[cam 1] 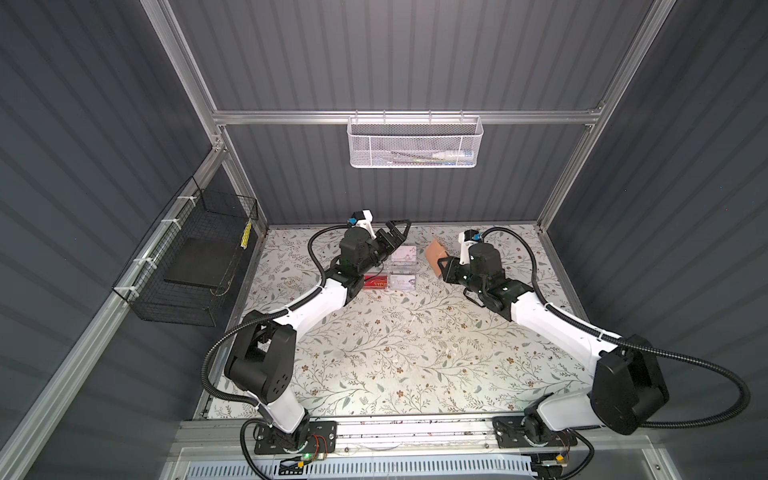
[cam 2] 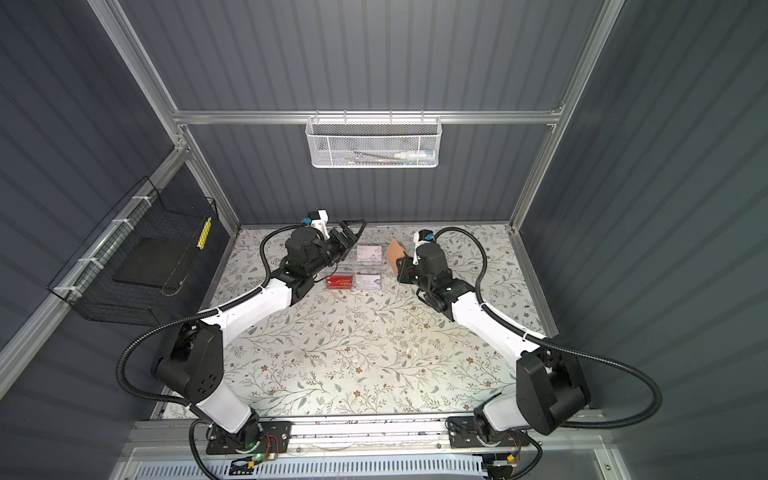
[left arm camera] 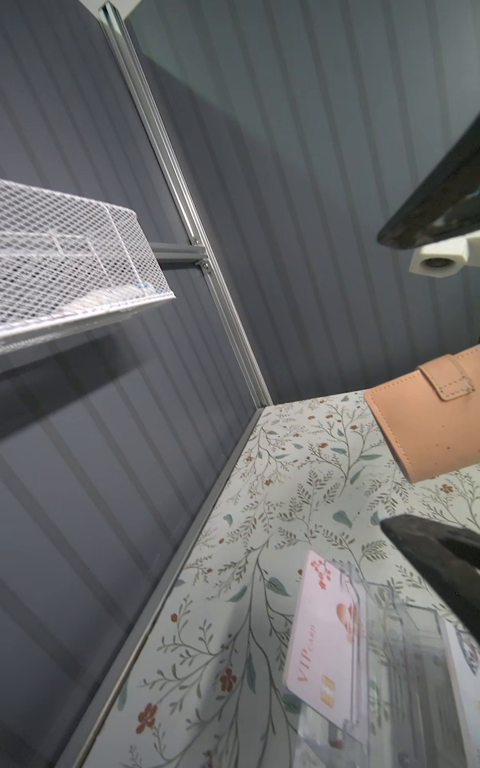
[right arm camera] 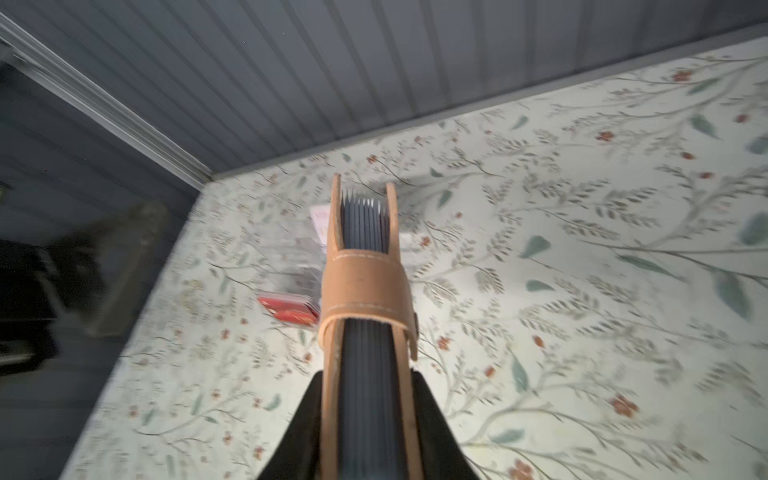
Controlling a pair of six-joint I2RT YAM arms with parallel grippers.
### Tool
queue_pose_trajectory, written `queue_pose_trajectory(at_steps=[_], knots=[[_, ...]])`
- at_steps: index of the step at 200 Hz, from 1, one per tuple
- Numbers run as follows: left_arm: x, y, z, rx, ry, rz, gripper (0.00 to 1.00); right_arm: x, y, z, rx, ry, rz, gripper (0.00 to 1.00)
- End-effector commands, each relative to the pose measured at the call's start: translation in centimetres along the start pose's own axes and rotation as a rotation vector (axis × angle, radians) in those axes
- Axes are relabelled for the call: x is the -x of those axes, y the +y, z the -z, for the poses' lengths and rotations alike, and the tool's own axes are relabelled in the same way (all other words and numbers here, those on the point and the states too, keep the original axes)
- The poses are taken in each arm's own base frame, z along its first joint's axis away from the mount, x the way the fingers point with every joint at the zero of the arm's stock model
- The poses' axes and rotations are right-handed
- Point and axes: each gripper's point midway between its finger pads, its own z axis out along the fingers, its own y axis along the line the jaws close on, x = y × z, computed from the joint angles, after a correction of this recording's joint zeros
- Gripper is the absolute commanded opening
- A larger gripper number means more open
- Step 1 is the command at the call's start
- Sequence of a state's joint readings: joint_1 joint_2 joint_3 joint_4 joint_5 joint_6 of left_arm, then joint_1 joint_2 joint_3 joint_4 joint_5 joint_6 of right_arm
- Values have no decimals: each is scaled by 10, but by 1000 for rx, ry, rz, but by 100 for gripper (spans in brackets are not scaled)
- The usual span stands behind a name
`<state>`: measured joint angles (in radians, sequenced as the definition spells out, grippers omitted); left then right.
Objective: Take the credit cards out of the card holder
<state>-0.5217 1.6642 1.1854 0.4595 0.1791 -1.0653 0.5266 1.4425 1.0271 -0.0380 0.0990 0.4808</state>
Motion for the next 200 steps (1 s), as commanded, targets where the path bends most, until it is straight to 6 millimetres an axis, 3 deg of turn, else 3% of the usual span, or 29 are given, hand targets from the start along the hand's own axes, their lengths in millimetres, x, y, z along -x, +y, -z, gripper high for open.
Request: queue_pose_trajectory(at_steps=[1, 22, 87, 149, 200], knots=[[-5, 5, 9, 33, 30, -43, 100, -38, -56, 1, -391, 140, 245, 0], [-8, 1, 9, 20, 49, -52, 100, -65, -76, 1, -565, 229, 345, 0], [-8, -3, 22, 22, 65, -91, 100, -99, -97, 5, -840, 349, 570, 0], [4, 6, 35, 46, 50, -107, 100, -144, -65, -12, -717, 424, 629, 5], [7, 8, 43, 67, 49, -129, 100, -166, -56, -12, -668, 468, 655, 39]])
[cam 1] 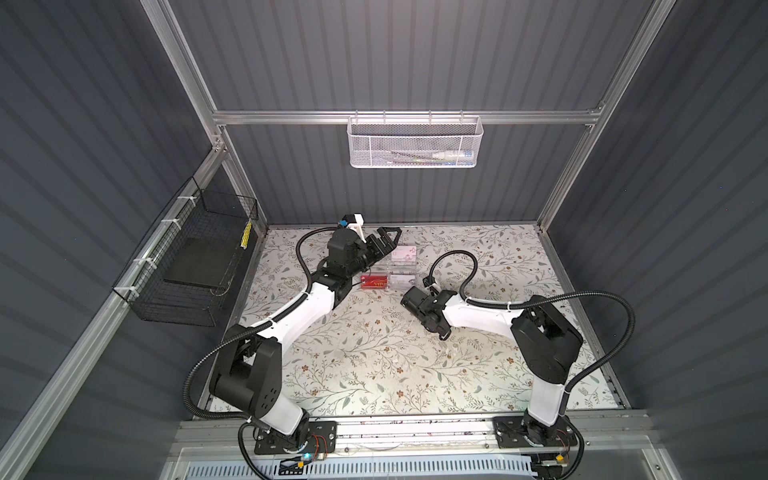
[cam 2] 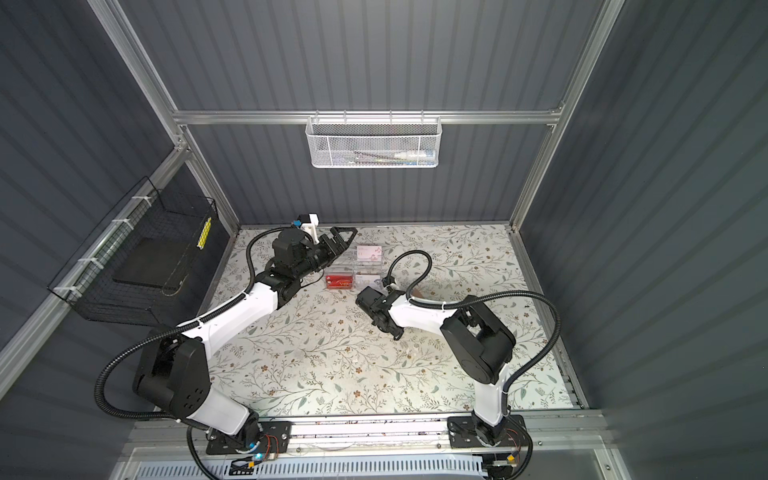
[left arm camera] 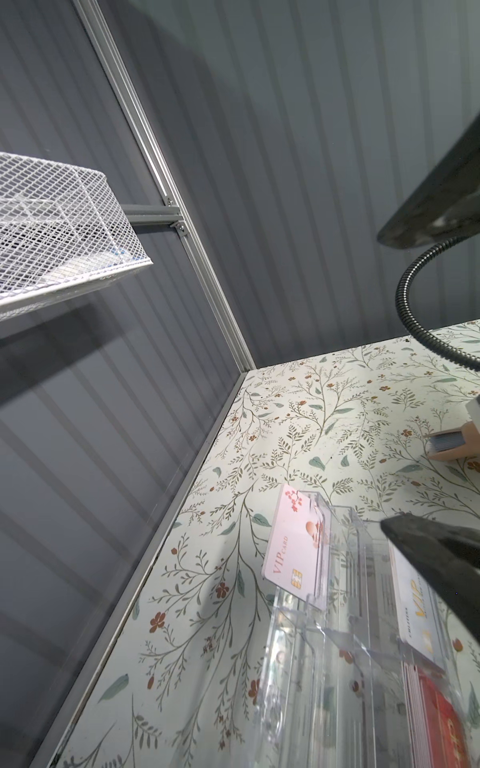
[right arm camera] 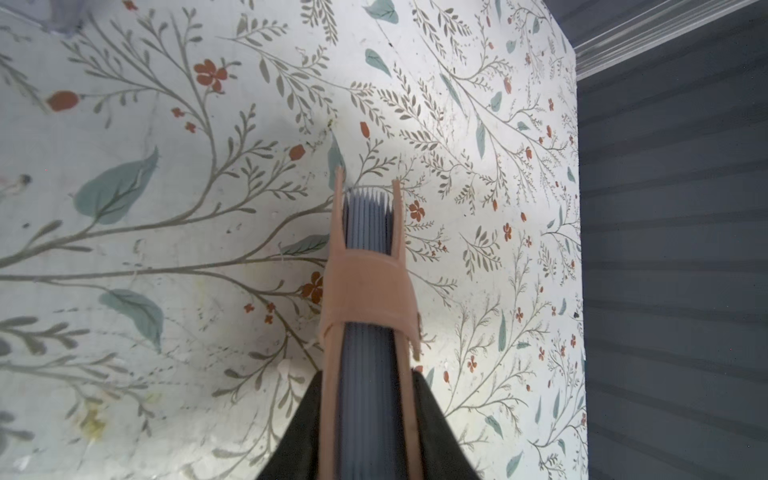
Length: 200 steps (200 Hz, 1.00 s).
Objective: Take the credit cards out of the card holder
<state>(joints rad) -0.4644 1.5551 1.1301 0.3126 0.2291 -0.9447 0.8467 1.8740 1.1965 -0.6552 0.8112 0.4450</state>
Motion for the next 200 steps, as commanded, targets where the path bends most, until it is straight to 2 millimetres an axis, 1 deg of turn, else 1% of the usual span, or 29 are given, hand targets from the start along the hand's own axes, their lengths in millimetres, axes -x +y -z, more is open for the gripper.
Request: queue_pose_trajectory(at_steps=[1, 33, 68, 85, 108, 126, 144, 157, 168, 180, 183, 200], knots=[[1, -7, 11, -12, 6, -40, 100, -17, 20, 0, 80, 53, 24, 39], [1, -7, 13, -9, 7, -44, 100, -20, 27, 3, 102, 42, 39, 56], [-1, -6, 13, -4, 17, -45, 100, -19, 29, 9, 133, 29, 28, 66], [-4, -2, 12, 9, 30, -49, 100, -15, 27, 15, 154, 14, 17, 71], [-10, 4, 12, 27, 58, -57, 100, -10, 22, 31, 224, -23, -25, 79], [-16, 10, 14, 43, 79, -59, 100, -8, 14, 47, 288, -58, -79, 89], [-23, 14, 17, 57, 102, -65, 100, -11, 0, 59, 368, -83, -164, 98], [-31, 19, 20, 59, 125, -59, 100, -14, -10, 64, 449, -88, -249, 99], [-40, 22, 20, 55, 154, -47, 100, -19, -18, 65, 533, -85, -340, 99], [-52, 29, 19, 64, 180, -37, 100, -26, -26, 60, 619, -66, -438, 99], [-56, 31, 19, 66, 186, -35, 100, -22, -28, 60, 645, -84, -470, 99], [-77, 35, 18, 67, 226, -33, 100, -24, -39, 55, 737, -88, -576, 99]])
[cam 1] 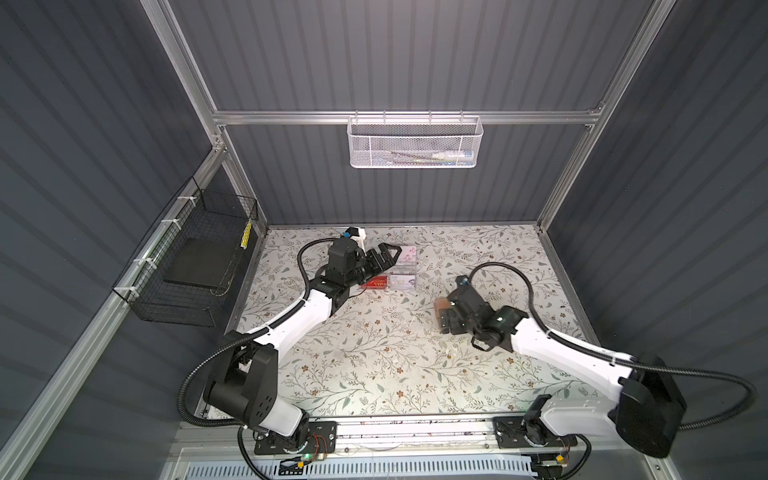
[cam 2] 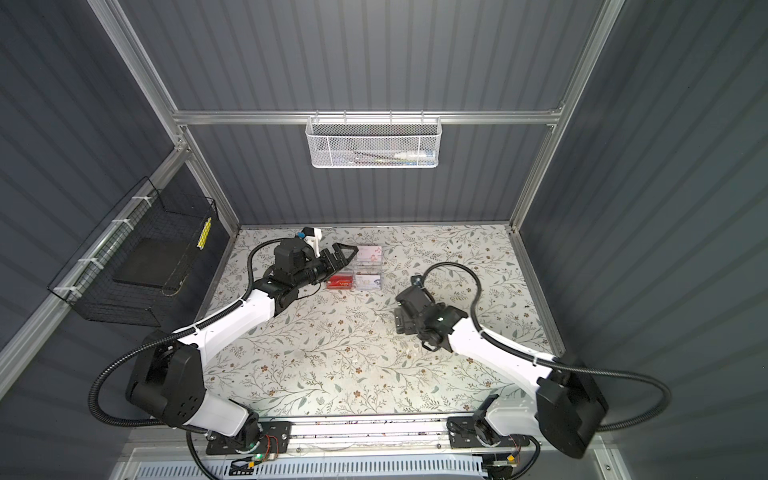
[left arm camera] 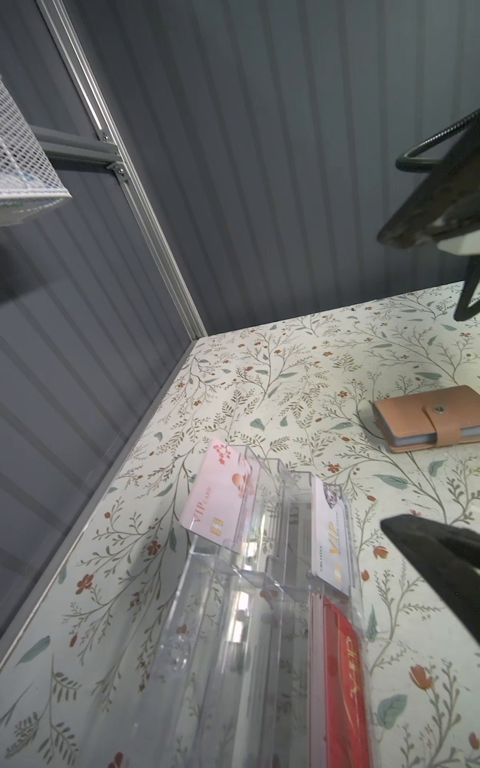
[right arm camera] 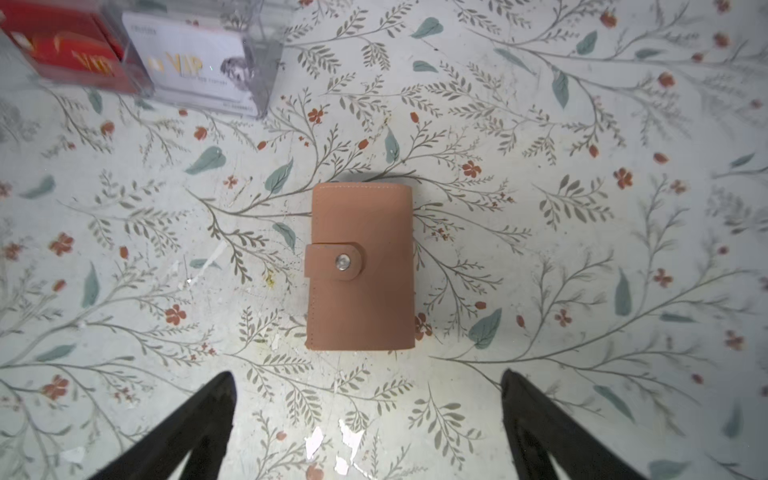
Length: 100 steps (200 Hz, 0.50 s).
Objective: Take the credit cards out of the card holder
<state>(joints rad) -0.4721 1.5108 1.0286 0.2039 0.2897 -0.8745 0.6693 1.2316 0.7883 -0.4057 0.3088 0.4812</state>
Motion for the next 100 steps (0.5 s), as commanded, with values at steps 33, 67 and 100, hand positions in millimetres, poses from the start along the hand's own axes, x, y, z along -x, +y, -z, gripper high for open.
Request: queue_pose_trajectory(at_steps=[33, 67, 100], knots=[[-85, -9, -18, -56, 208, -18, 100, -2, -5, -12, 310, 46, -285, 99], [-121, -13, -38, -138, 287, 86, 100, -2, 0, -25, 466, 59, -394, 99], [-136, -14, -52, -140, 317, 103, 100, -4, 0, -38, 485, 88, -401, 98]])
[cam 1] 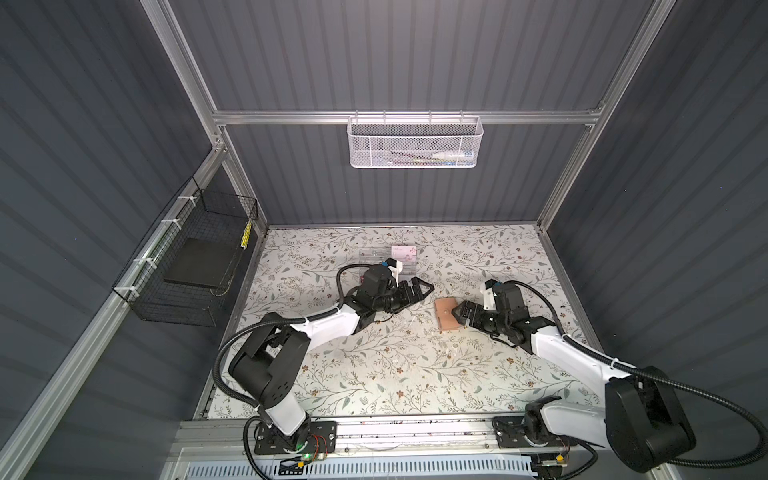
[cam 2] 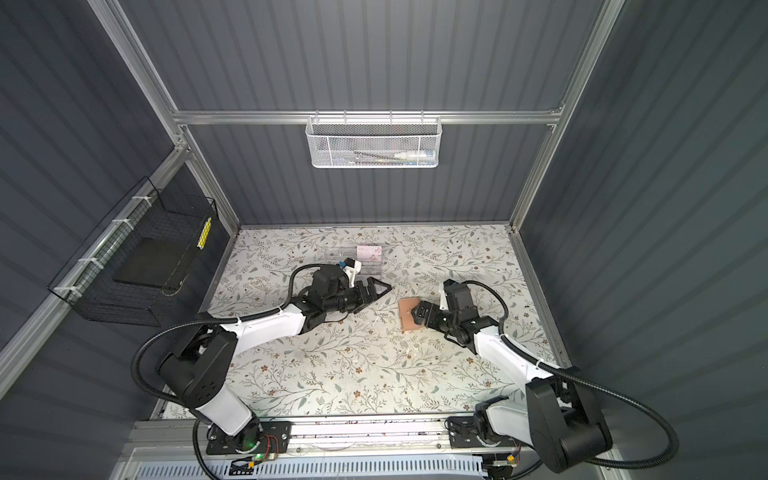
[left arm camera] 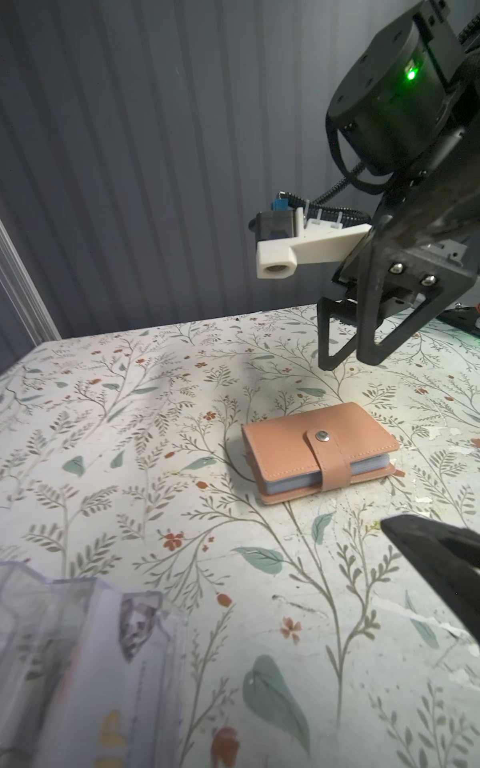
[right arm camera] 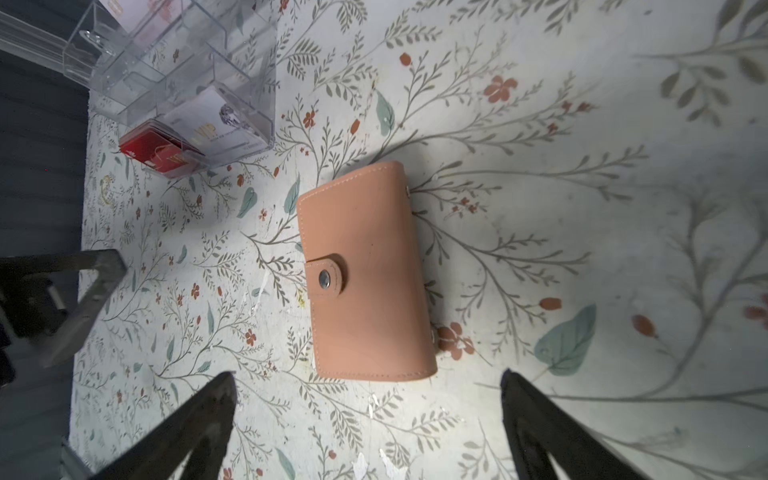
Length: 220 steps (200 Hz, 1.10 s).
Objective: Take the credit cards out of the card holder
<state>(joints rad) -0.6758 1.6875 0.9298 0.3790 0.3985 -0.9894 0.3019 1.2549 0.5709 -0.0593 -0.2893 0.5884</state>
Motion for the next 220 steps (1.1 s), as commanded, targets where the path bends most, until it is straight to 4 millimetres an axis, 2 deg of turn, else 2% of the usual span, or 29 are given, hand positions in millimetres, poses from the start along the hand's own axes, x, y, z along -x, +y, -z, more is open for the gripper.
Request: queue_pose_trajectory(at_steps=[1, 71, 138, 220], knots=[[-3, -14, -7, -66, 7, 17, 100, 4, 19, -6, 123, 16, -5, 98], [-21, 16, -30, -61, 42, 106, 100, 0, 7, -30, 130, 63, -37, 93], [-36, 37, -47, -41, 79, 149, 100, -9, 11, -42, 197, 83, -81, 82], [-39, 46, -62, -25, 90, 147, 100, -13, 10, -51, 214, 87, -97, 74]])
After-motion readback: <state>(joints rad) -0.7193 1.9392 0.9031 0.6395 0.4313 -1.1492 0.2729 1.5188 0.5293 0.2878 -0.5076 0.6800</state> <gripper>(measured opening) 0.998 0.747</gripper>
